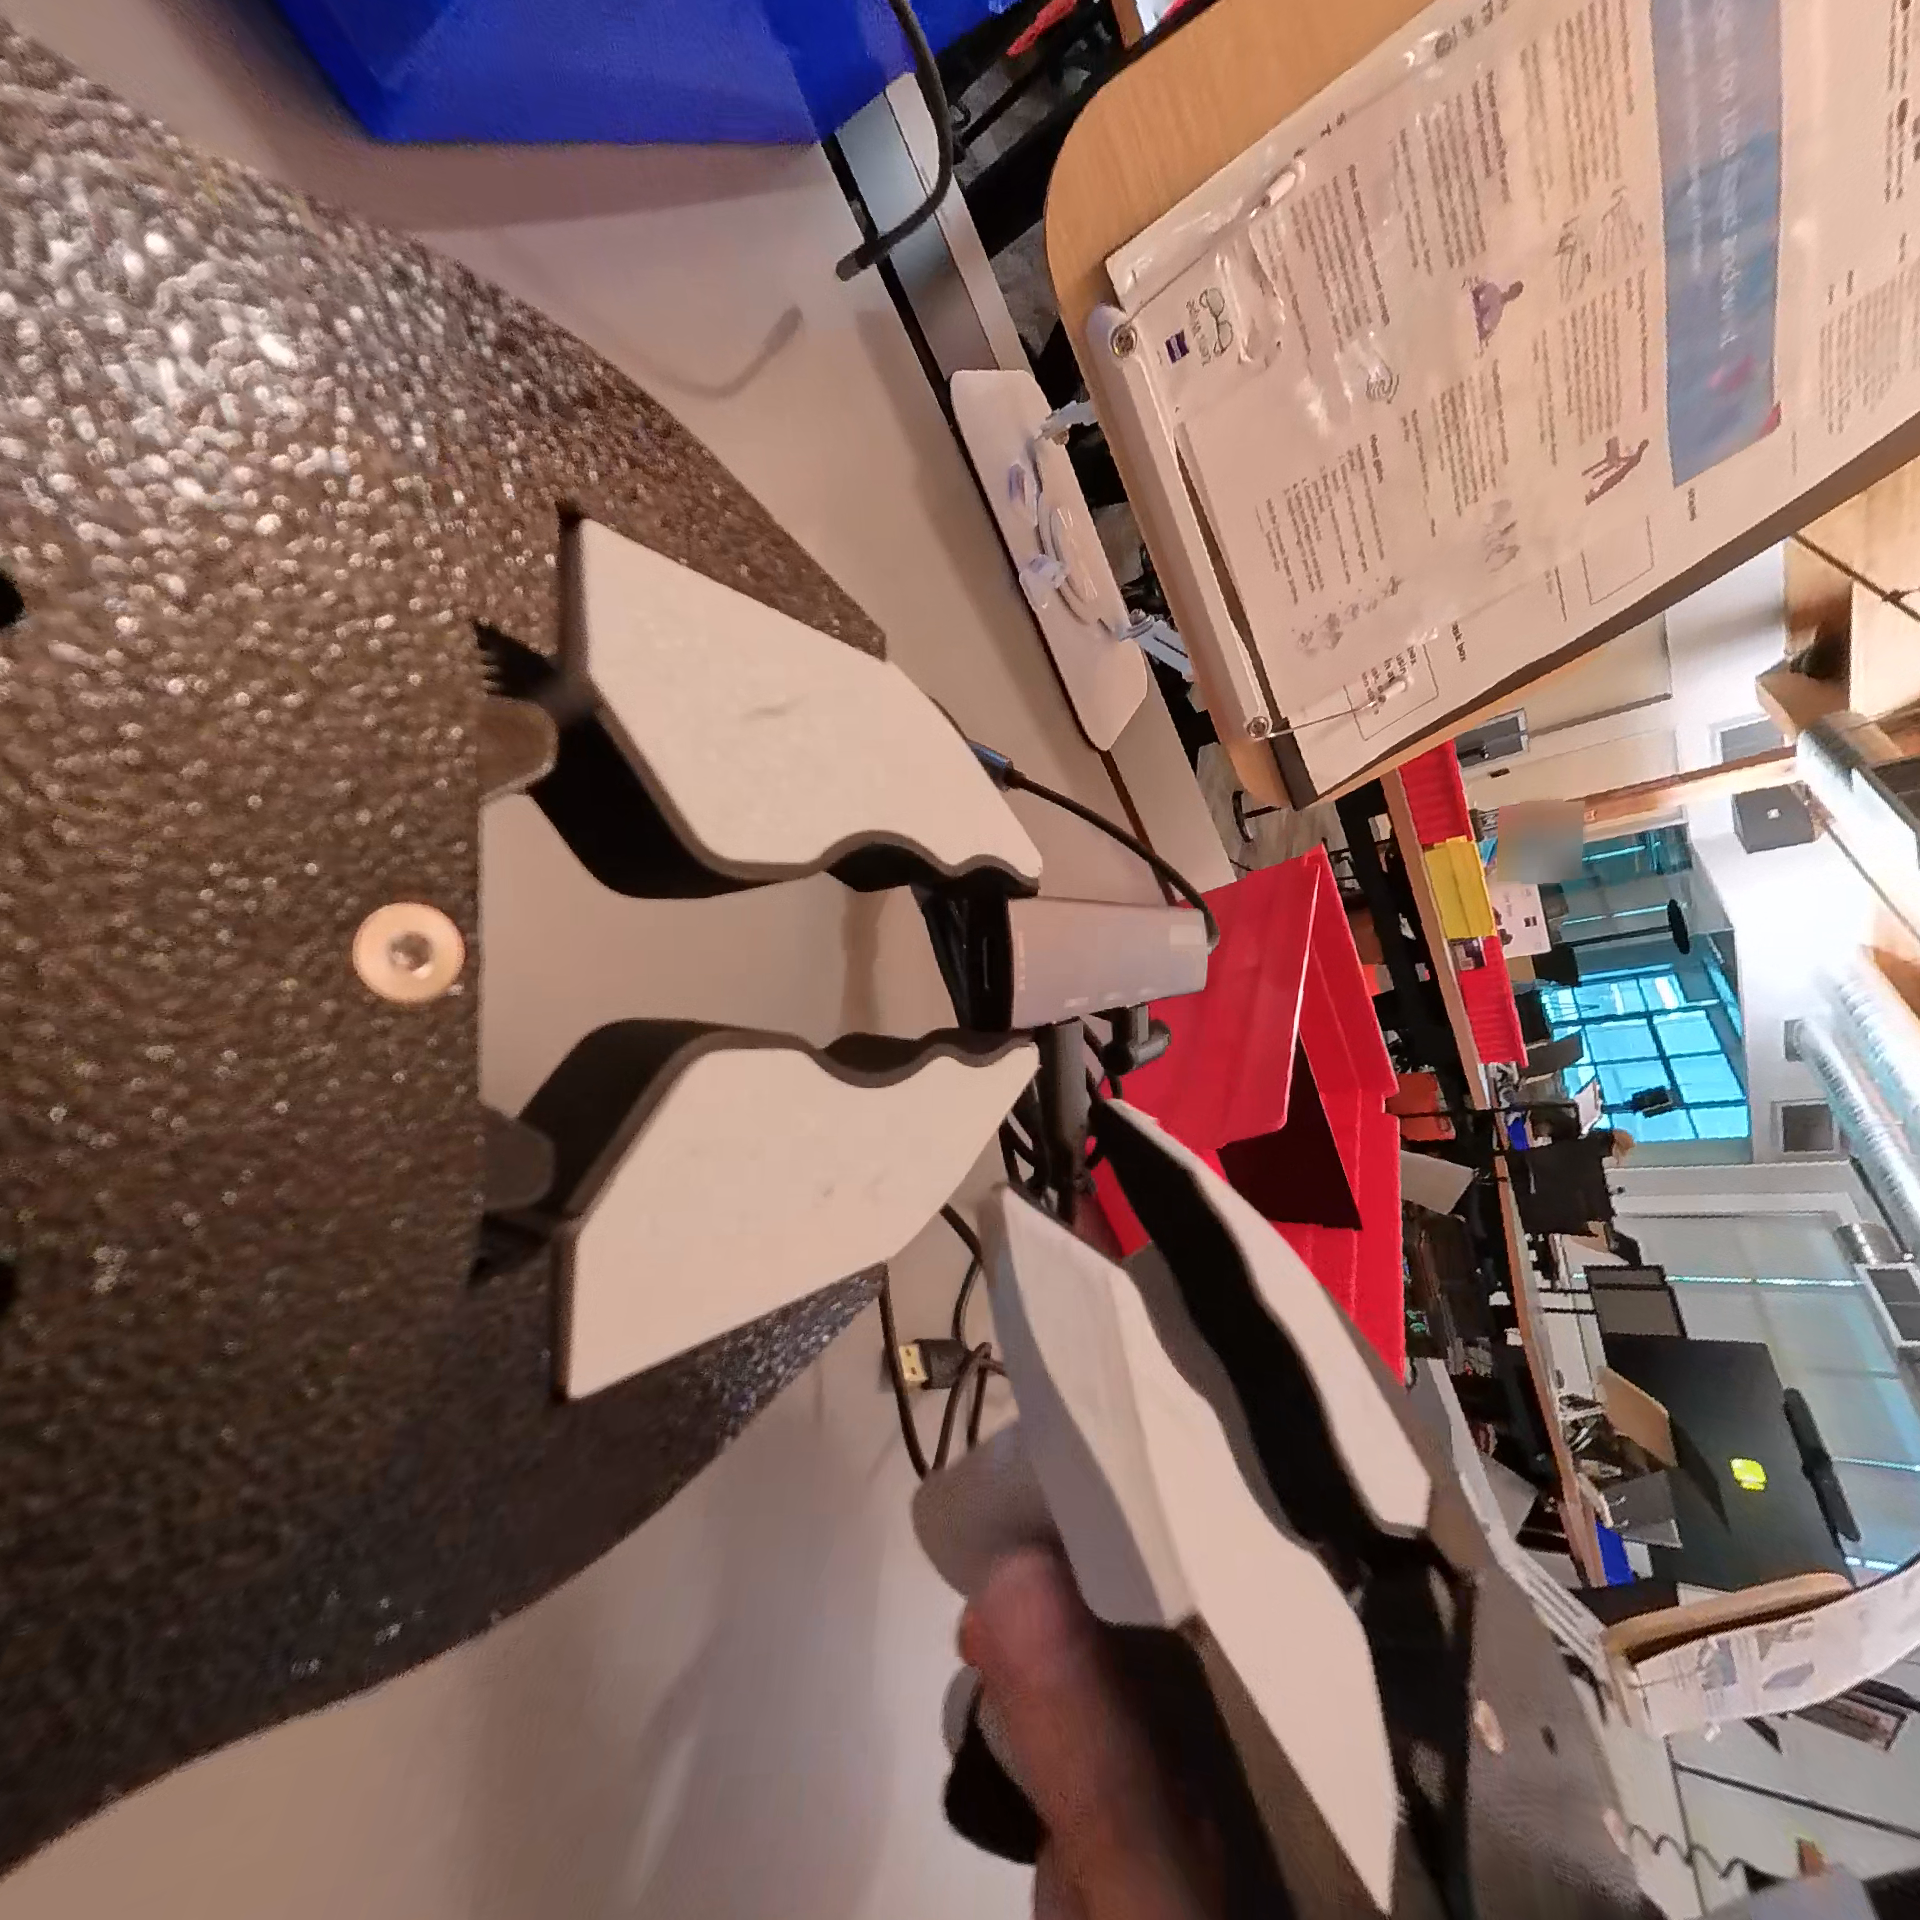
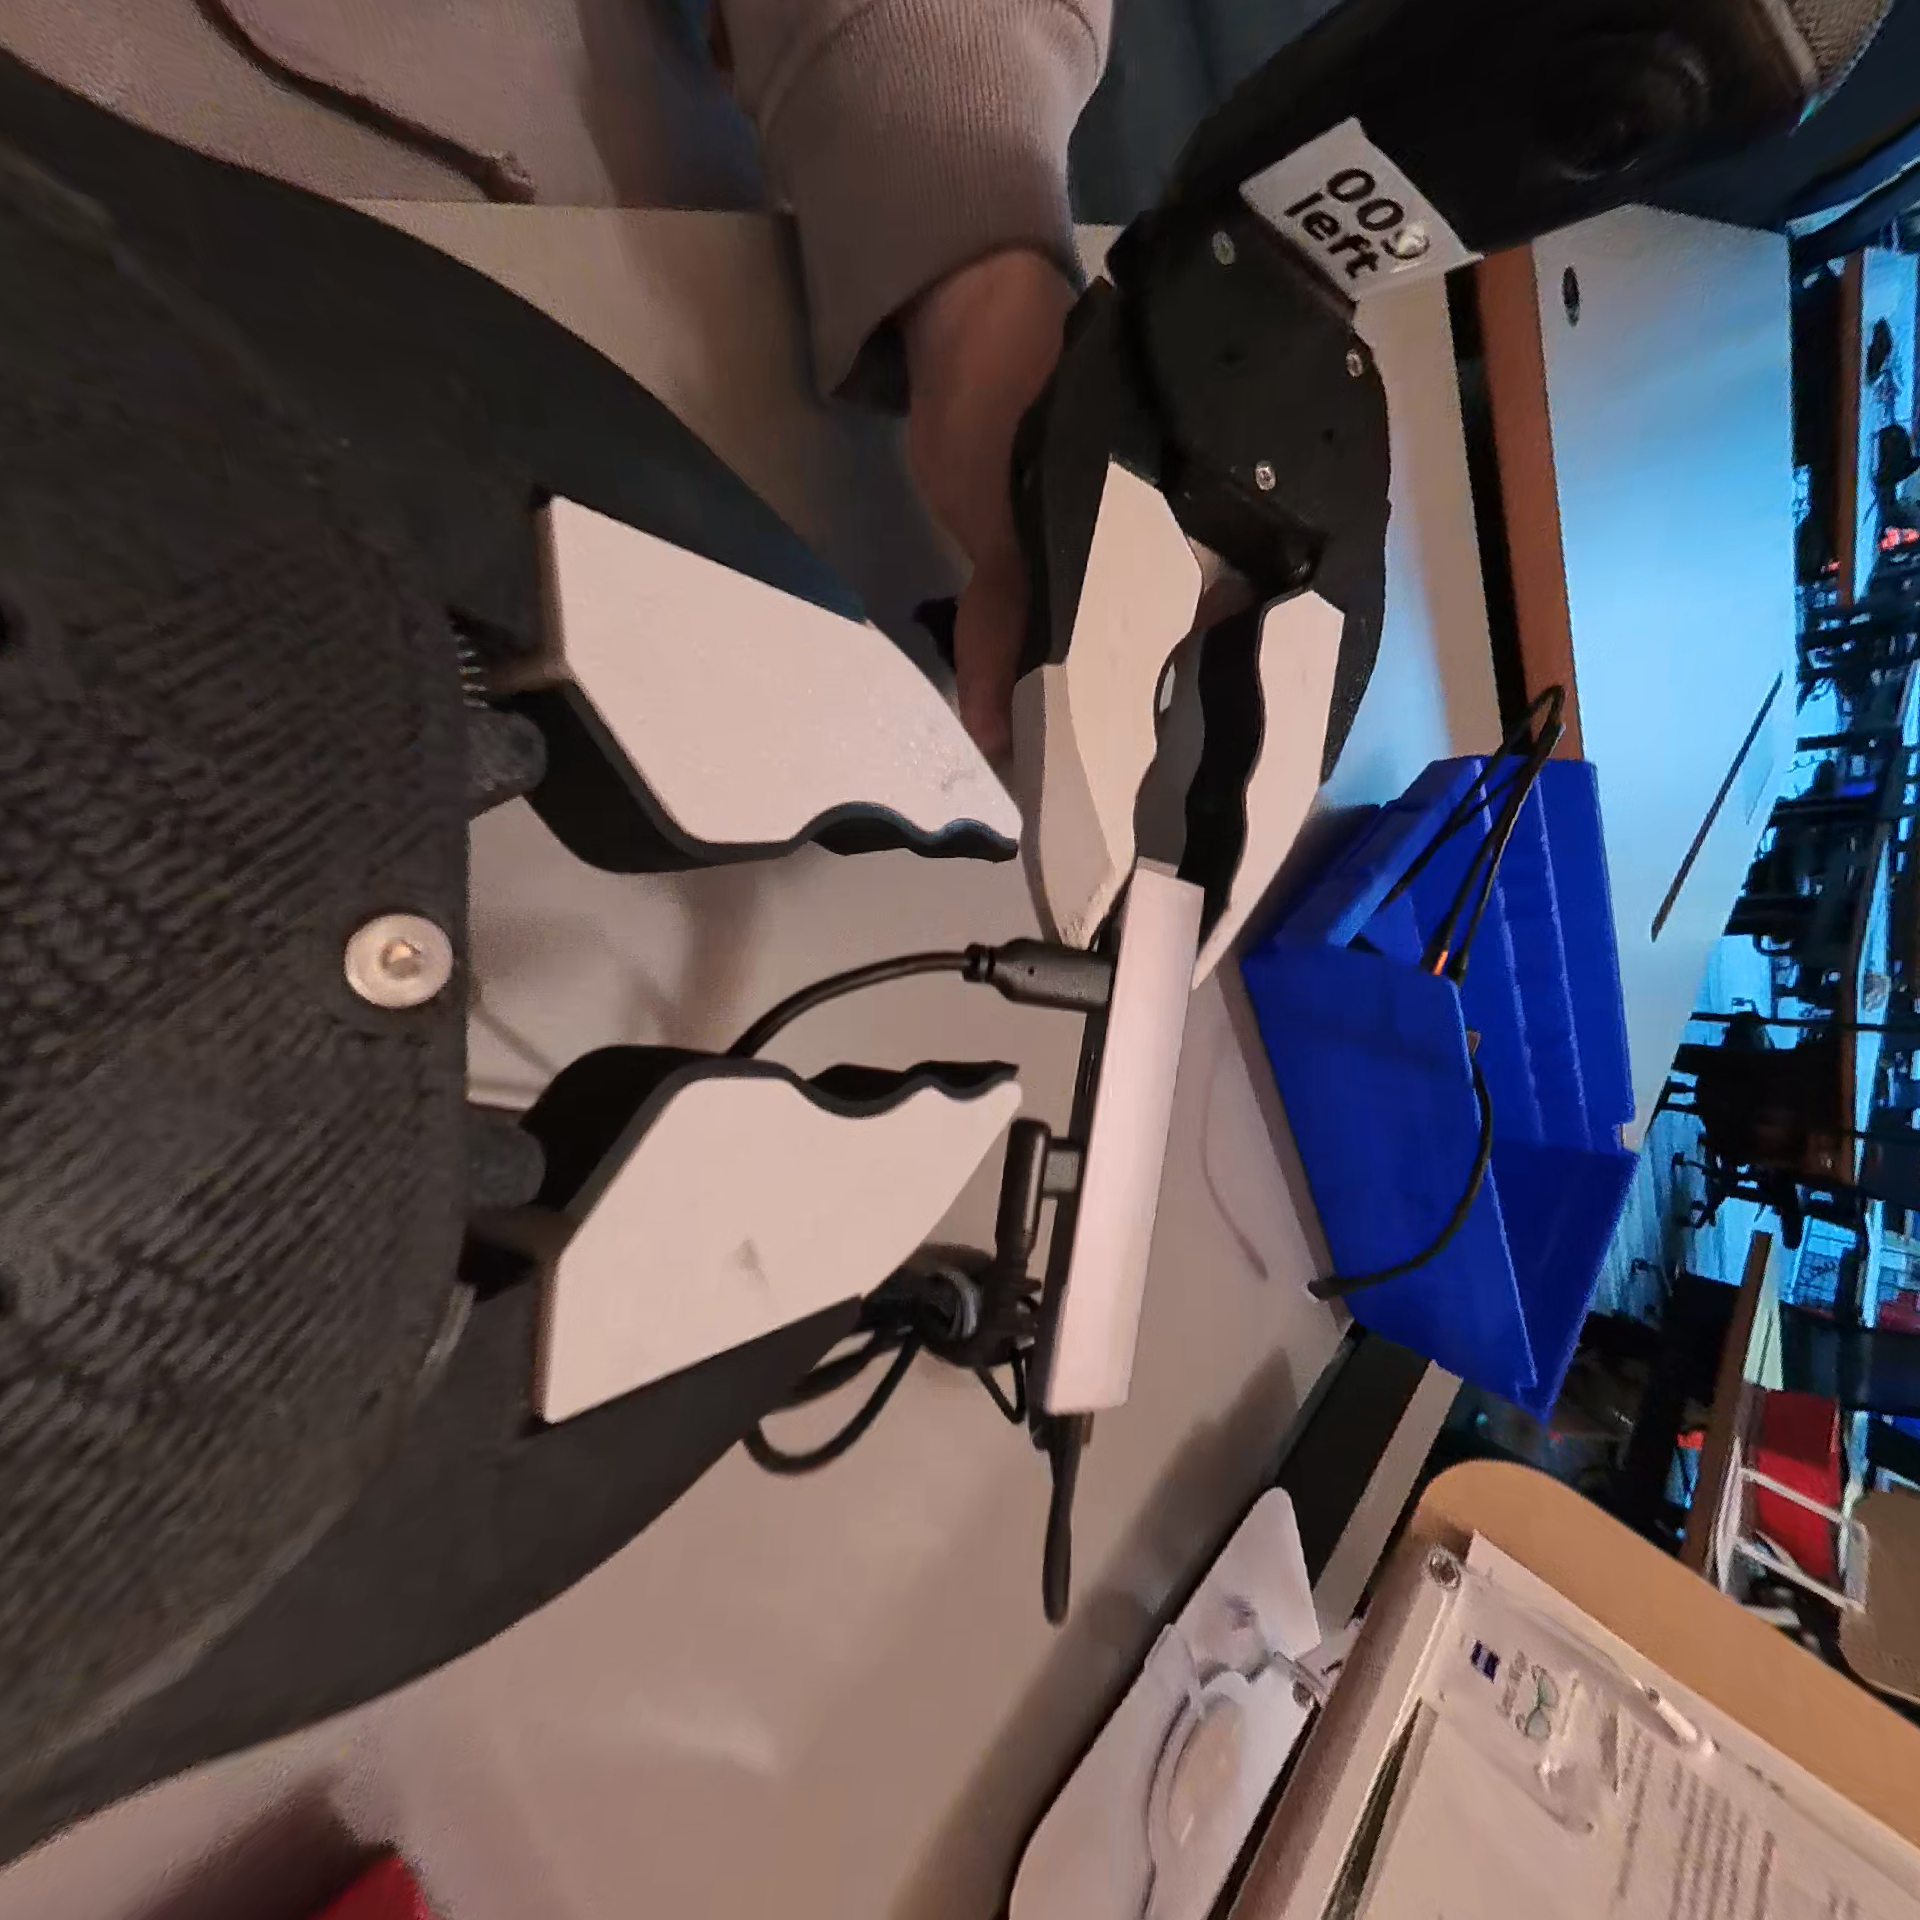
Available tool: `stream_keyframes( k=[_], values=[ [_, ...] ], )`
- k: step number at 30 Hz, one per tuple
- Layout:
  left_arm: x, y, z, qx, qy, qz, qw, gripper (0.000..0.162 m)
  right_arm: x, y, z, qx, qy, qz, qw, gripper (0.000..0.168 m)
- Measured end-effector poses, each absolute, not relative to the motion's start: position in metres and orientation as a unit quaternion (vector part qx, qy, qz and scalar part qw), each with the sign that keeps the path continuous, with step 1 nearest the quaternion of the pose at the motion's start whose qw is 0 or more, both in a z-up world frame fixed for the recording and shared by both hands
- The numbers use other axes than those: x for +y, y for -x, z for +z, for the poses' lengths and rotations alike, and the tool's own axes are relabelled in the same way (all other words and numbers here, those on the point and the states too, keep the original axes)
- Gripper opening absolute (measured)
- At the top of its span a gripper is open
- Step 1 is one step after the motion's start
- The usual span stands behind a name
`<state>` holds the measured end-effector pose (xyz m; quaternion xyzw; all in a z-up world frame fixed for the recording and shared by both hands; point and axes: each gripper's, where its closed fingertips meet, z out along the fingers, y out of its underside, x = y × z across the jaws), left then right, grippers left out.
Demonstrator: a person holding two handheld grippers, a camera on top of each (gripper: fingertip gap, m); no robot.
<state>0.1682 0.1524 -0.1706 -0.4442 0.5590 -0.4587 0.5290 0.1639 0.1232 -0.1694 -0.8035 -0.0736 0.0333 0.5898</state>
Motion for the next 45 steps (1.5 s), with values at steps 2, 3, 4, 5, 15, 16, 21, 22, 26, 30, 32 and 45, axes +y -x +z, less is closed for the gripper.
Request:
stream_keyframes(
  k=[2,3,4,5,15,16,21,22,26,30,32,45],
  values=[
    [0.152,-0.167,-0.167,0.549,0.444,-0.463,0.535,0.024,0.13,-0.16,-0.169,-0.066,0.799,0.03,0.597,0.028],
    [0.153,-0.166,-0.165,0.543,0.444,-0.467,0.538,0.024,0.133,-0.159,-0.168,-0.064,0.794,0.024,0.605,0.02],
    [0.154,-0.165,-0.164,0.536,0.446,-0.471,0.54,0.024,0.136,-0.161,-0.165,-0.06,0.787,0.012,0.614,0.015],
    [0.155,-0.164,-0.162,0.531,0.447,-0.475,0.541,0.024,0.137,-0.161,-0.162,-0.06,0.782,0.003,0.621,0.012],
    [0.162,-0.152,-0.144,0.51,0.448,-0.459,0.573,0.023,0.142,-0.15,-0.145,-0.077,0.765,-0.022,0.64,0.012],
    [0.162,-0.151,-0.145,0.512,0.45,-0.459,0.571,0.023,0.142,-0.149,-0.145,-0.079,0.767,-0.022,0.636,0.012],
    [0.161,-0.146,-0.145,0.519,0.447,-0.453,0.57,0.023,0.139,-0.144,-0.146,-0.091,0.774,-0.016,0.626,0.012],
    [0.16,-0.145,-0.143,0.52,0.446,-0.456,0.568,0.023,0.139,-0.143,-0.145,-0.086,0.774,-0.006,0.628,0.012],
    [0.16,-0.142,-0.13,0.514,0.432,-0.464,0.577,0.023,0.139,-0.139,-0.13,-0.07,0.762,0.018,0.643,0.012],
    [0.154,-0.134,-0.108,0.501,0.411,-0.486,0.586,0.023,0.135,-0.13,-0.107,-0.062,0.716,0.043,0.694,0.012],
    [0.153,-0.132,-0.104,0.492,0.412,-0.494,0.587,0.023,0.135,-0.127,-0.103,-0.054,0.7,0.052,0.71,0.012],
    [0.162,-0.132,-0.118,0.476,0.449,-0.507,0.561,0.023,0.142,-0.128,-0.115,-0.018,0.71,-0.019,0.704,0.011]
  ],
)
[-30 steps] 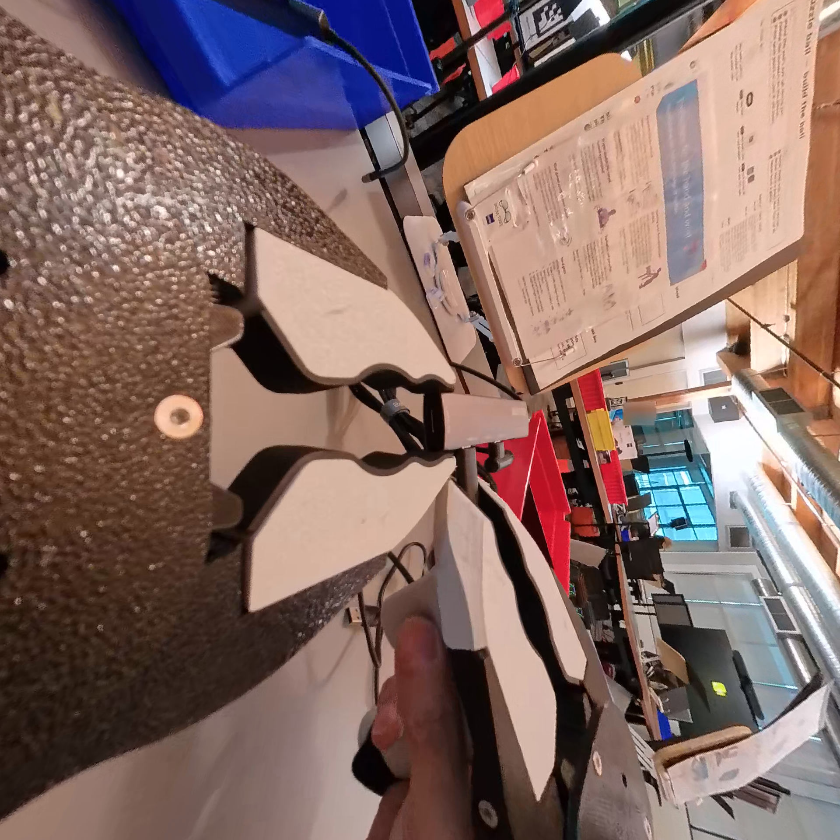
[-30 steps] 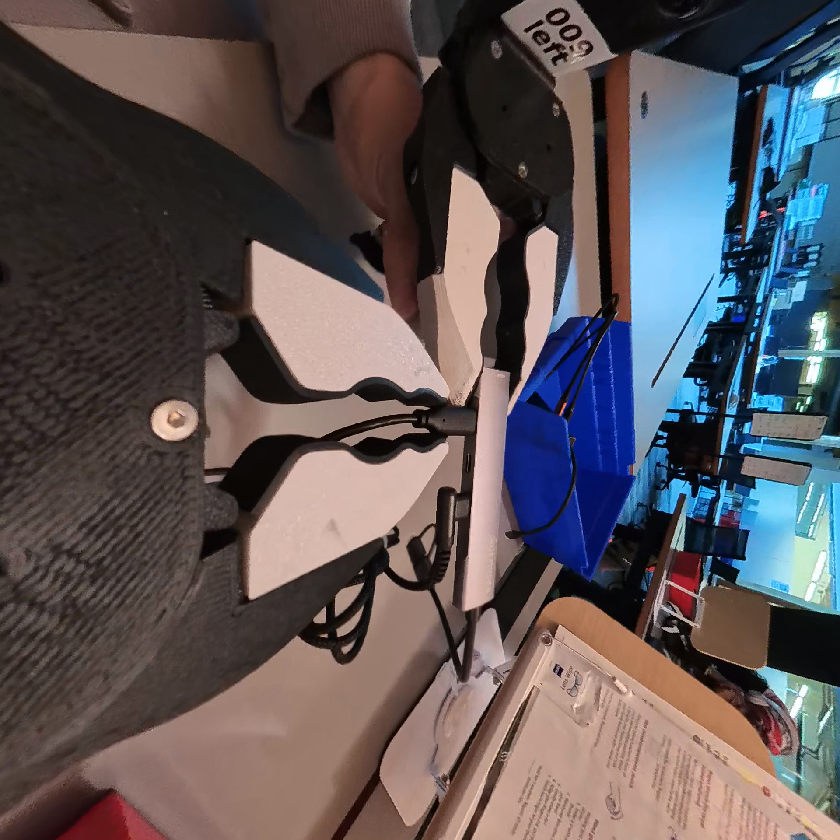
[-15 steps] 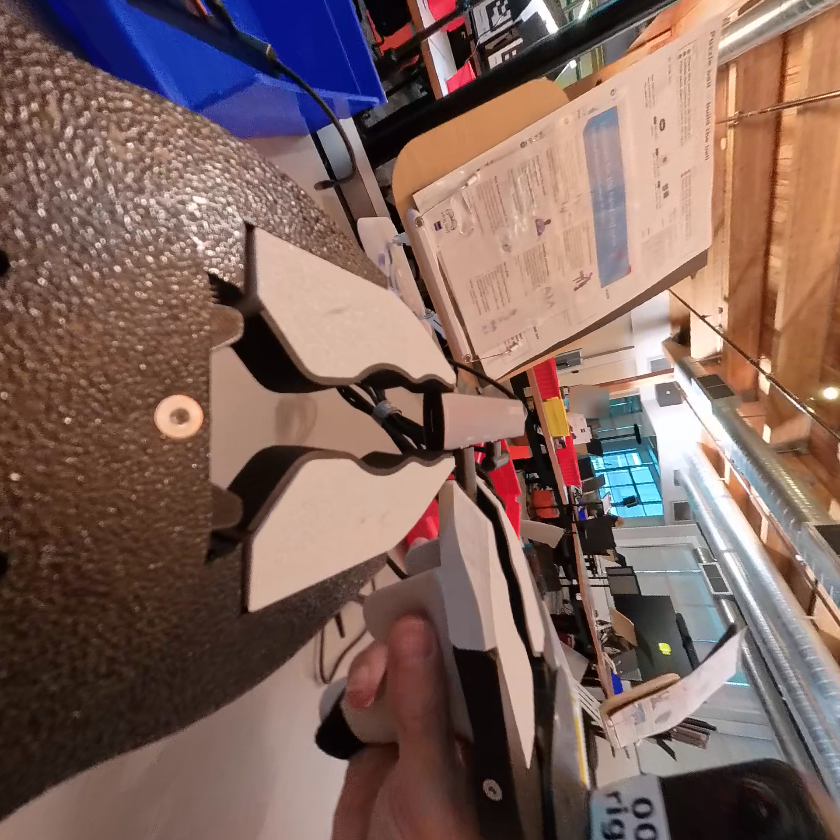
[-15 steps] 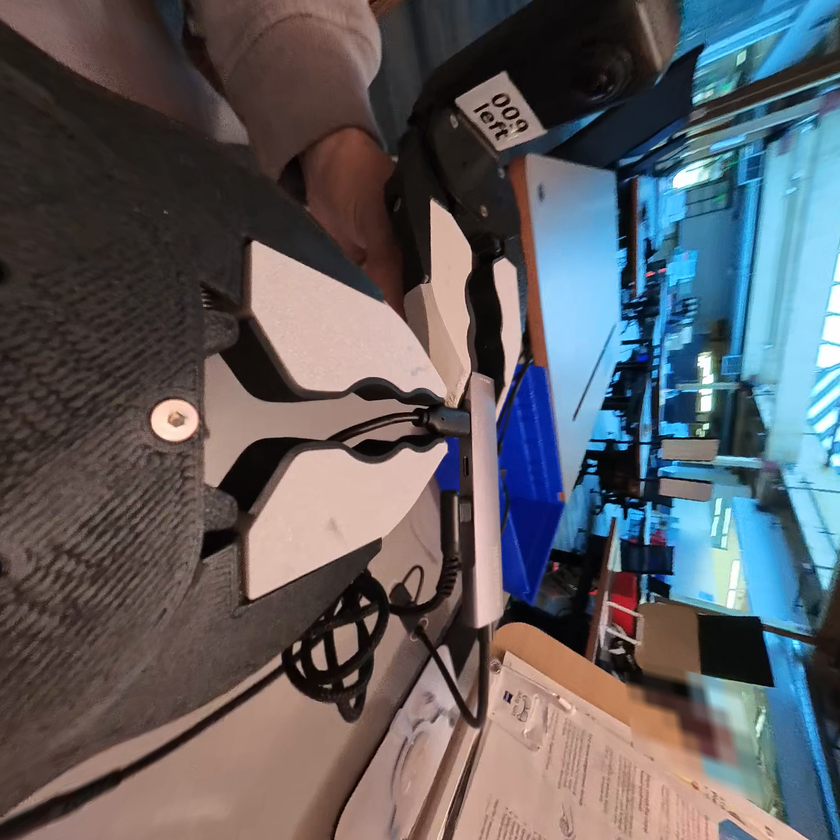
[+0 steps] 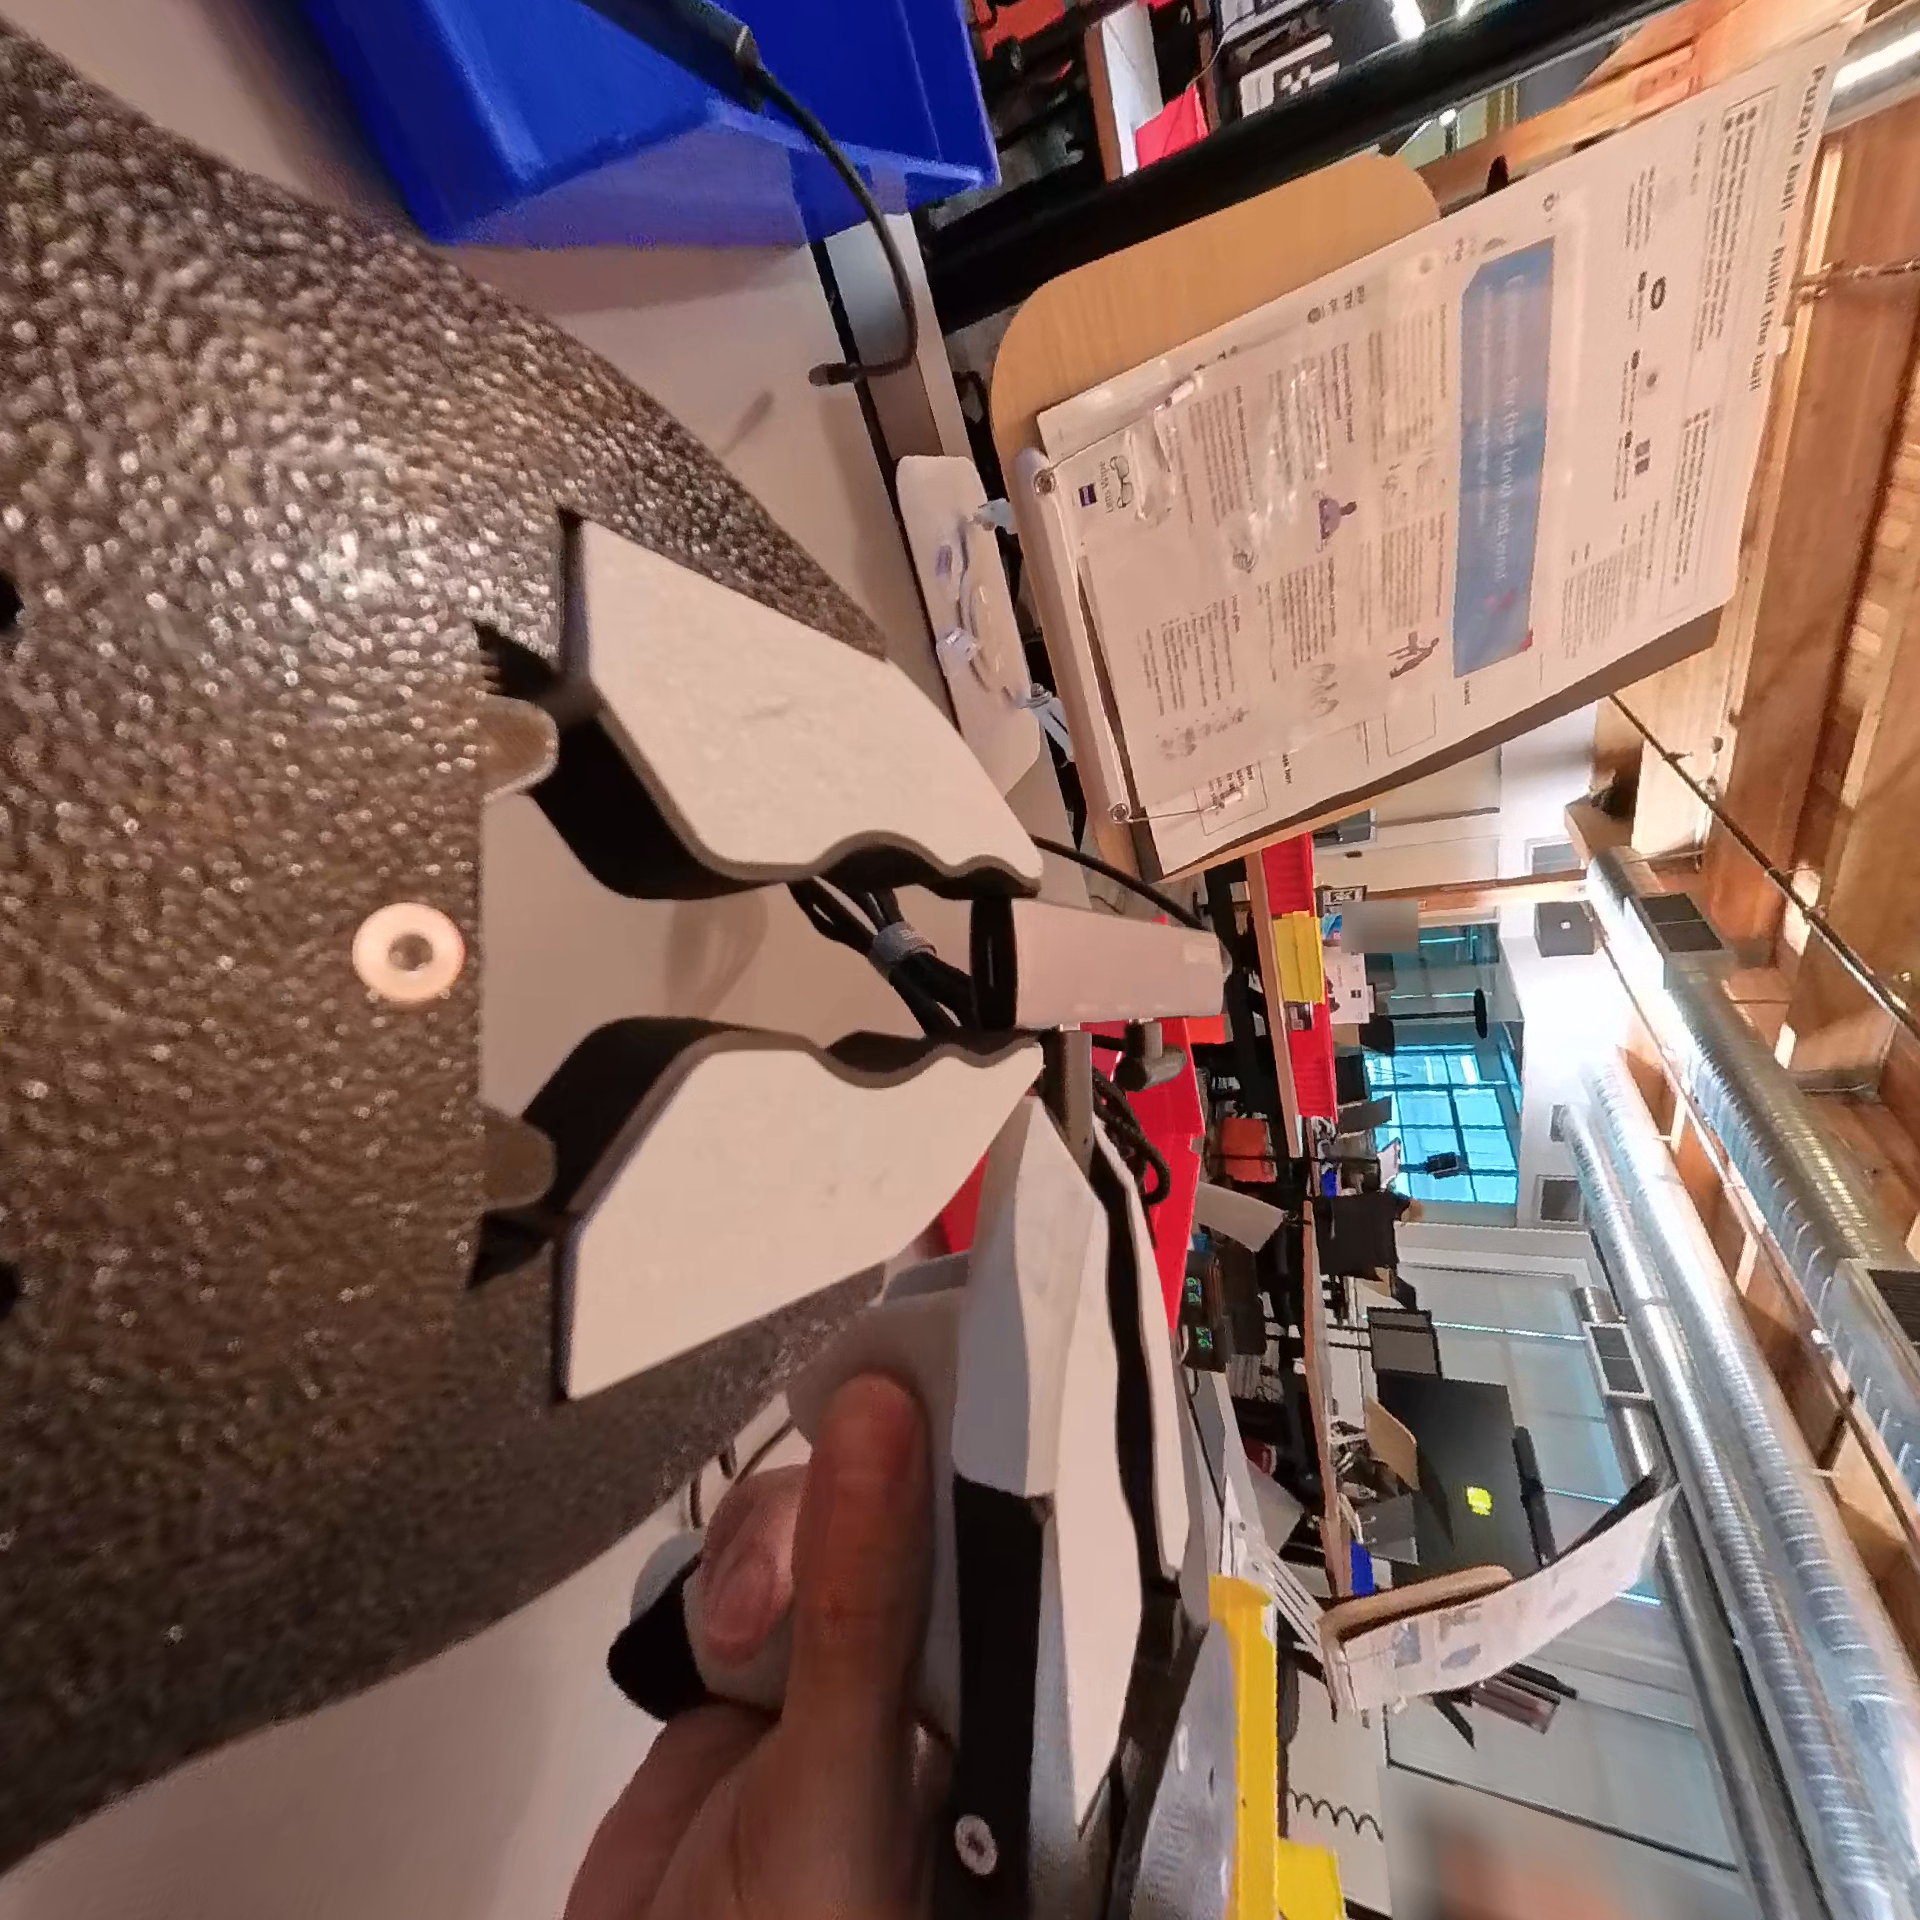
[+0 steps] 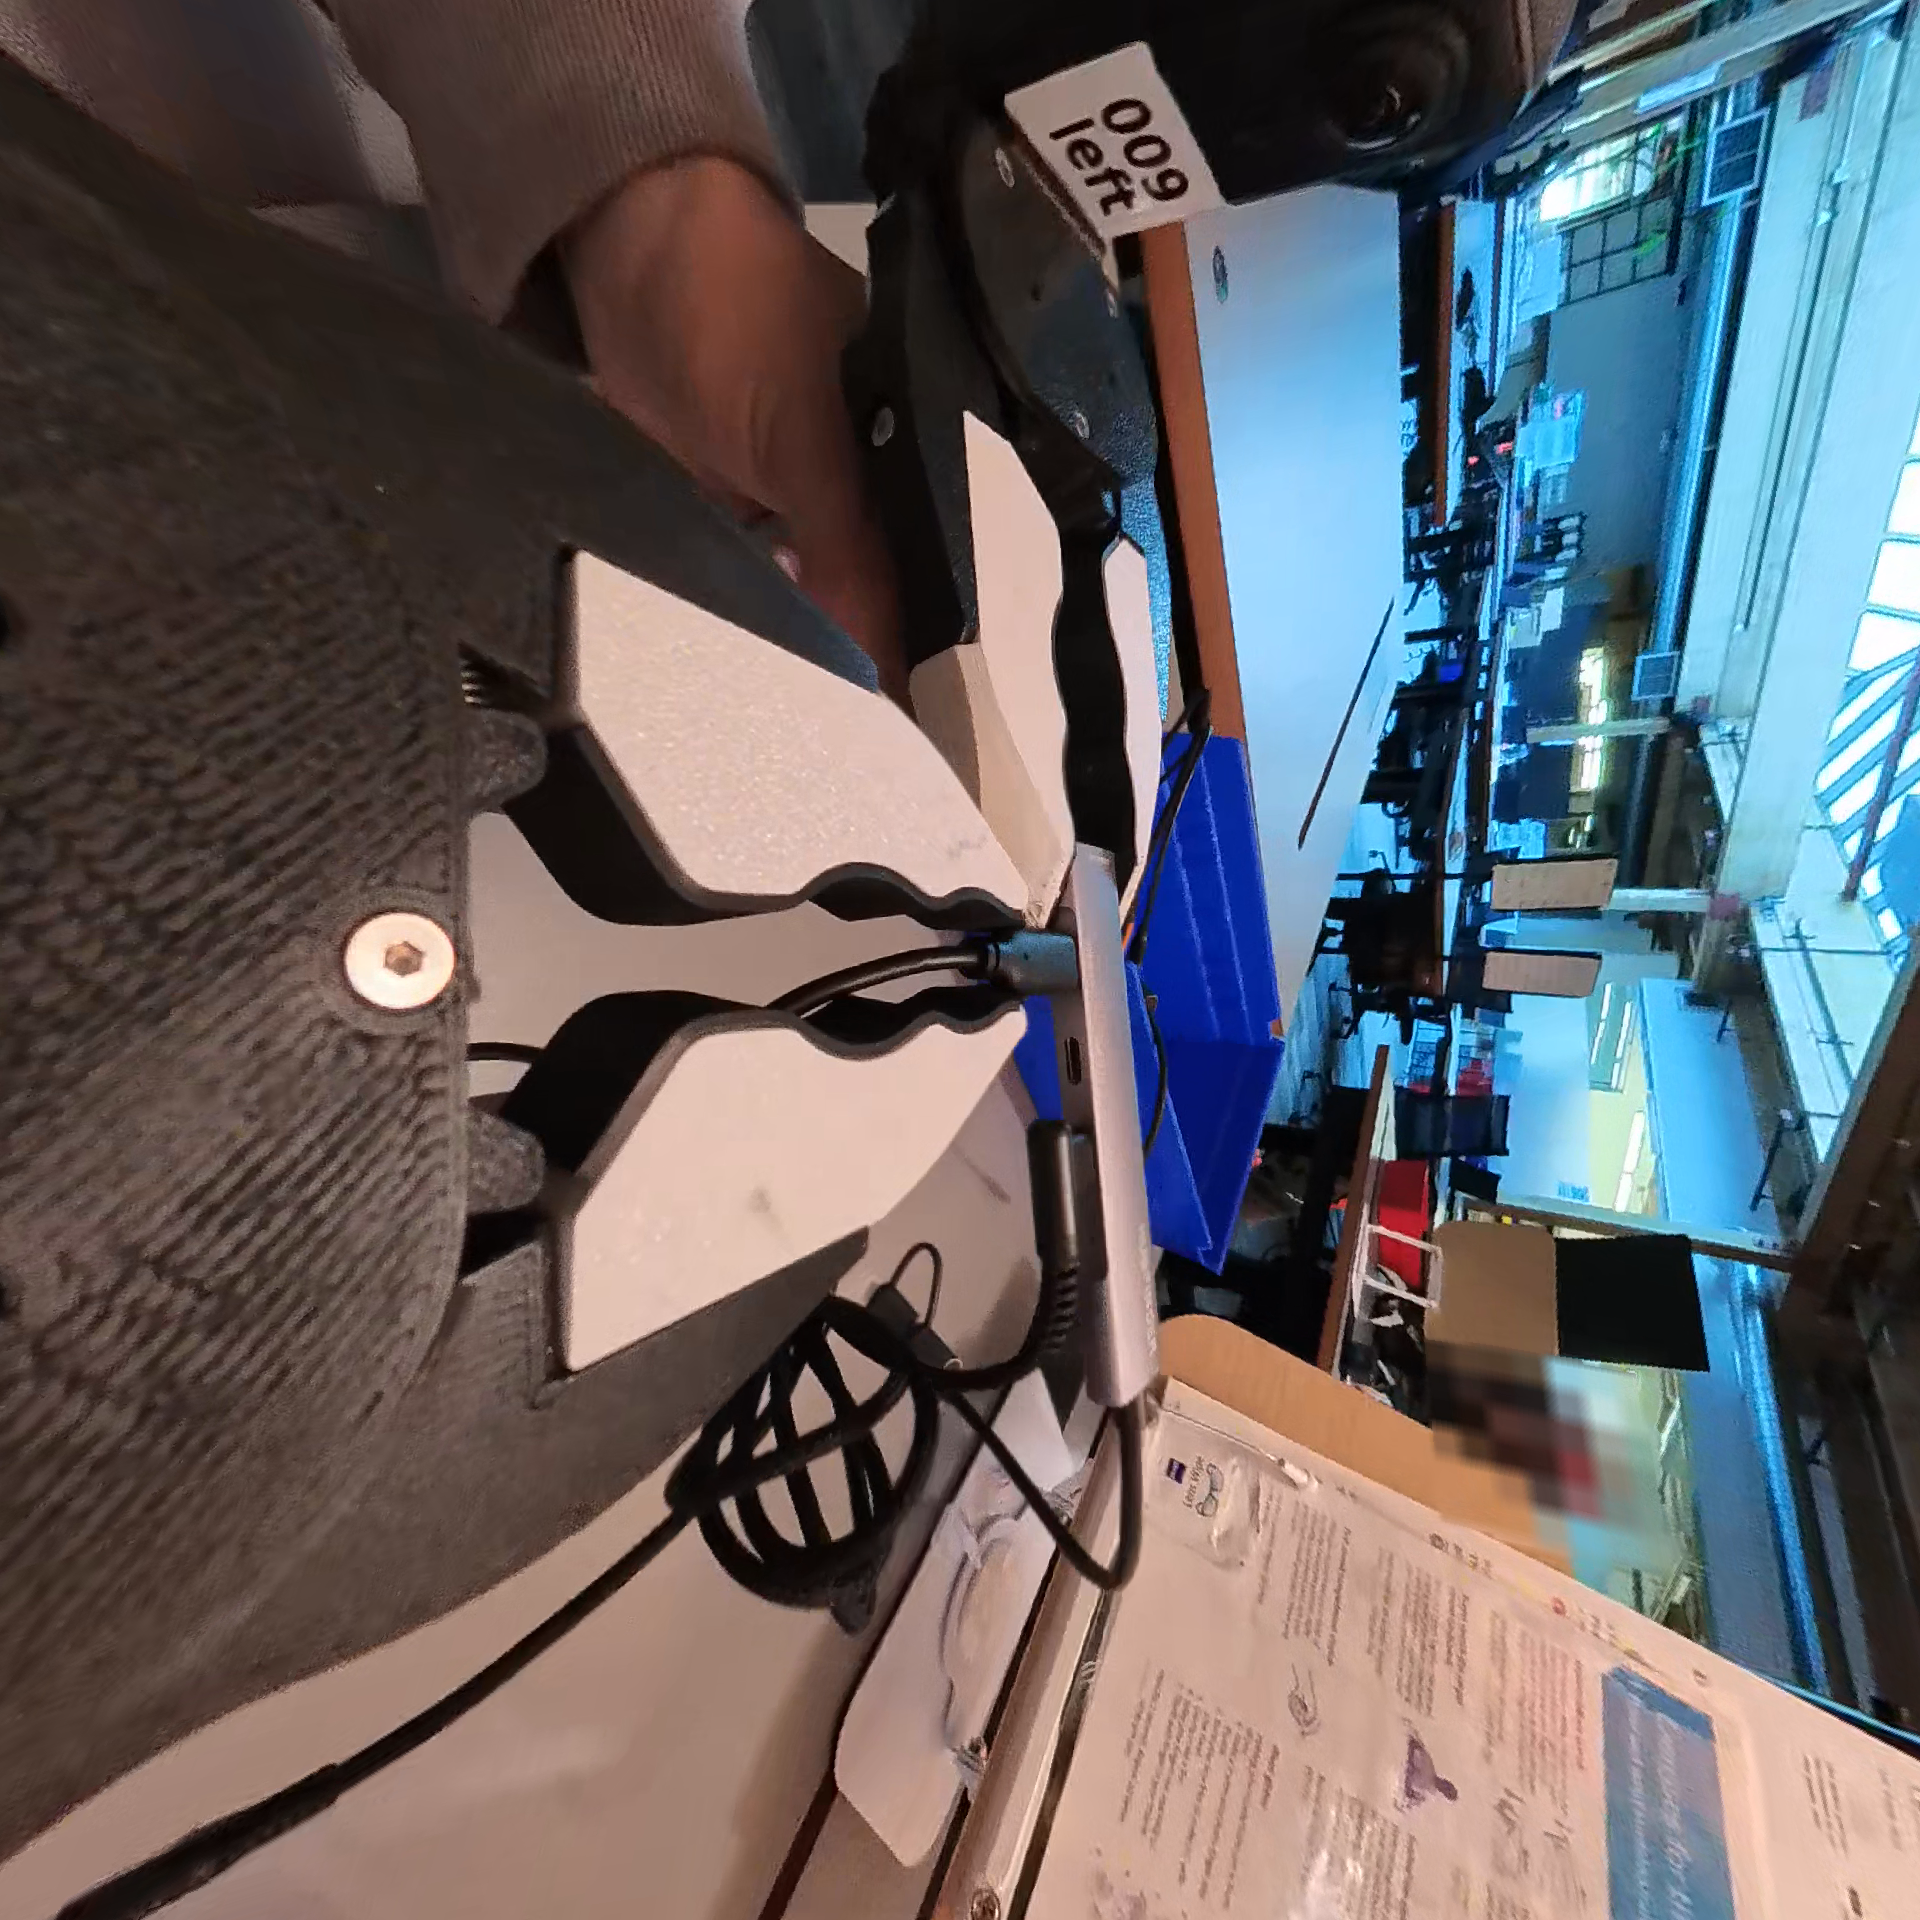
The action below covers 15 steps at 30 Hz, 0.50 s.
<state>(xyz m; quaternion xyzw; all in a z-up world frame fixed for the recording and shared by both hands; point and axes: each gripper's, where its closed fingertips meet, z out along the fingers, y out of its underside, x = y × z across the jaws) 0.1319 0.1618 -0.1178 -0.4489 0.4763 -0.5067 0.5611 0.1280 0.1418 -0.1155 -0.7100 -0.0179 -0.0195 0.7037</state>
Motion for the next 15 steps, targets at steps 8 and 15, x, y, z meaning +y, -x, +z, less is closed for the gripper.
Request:
stream_keyframes(
  k=[8,15],
  values=[
    [0.19,-0.112,-0.059,0.435,0.43,-0.498,0.615,0.023,0.095,-0.165,-0.106,0.037,0.698,-0.007,0.715,0.011],
    [0.148,-0.129,-0.064,0.507,0.377,-0.486,0.604,0.023,0.07,-0.172,-0.055,-0.077,0.734,0.013,0.674,0.011]
  ],
)
